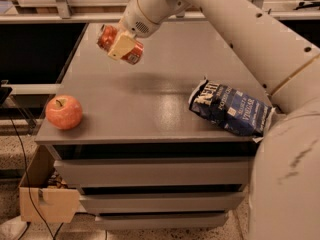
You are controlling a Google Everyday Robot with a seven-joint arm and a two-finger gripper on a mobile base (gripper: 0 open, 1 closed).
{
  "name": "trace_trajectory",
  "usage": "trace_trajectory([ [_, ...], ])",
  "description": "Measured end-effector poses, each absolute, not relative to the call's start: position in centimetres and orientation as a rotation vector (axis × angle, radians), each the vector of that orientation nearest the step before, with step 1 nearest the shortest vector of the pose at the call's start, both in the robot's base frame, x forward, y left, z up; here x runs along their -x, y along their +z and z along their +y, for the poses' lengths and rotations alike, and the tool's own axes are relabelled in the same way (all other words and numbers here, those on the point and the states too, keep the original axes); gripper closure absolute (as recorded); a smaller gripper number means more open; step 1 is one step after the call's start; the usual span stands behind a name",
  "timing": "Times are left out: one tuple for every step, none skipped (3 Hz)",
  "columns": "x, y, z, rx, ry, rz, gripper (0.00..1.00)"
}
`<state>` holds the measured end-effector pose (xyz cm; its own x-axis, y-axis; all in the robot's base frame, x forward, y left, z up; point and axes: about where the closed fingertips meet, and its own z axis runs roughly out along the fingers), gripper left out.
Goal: Place coke can upright
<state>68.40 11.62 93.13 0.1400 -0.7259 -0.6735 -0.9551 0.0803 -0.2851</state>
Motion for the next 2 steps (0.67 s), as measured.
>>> trace_trajectory([
  [-69.43,94.76,12.79,1.615,0.405,1.588,1.0],
  [-69.48,94.57,12.72,1.622,0.401,1.593,1.0],
])
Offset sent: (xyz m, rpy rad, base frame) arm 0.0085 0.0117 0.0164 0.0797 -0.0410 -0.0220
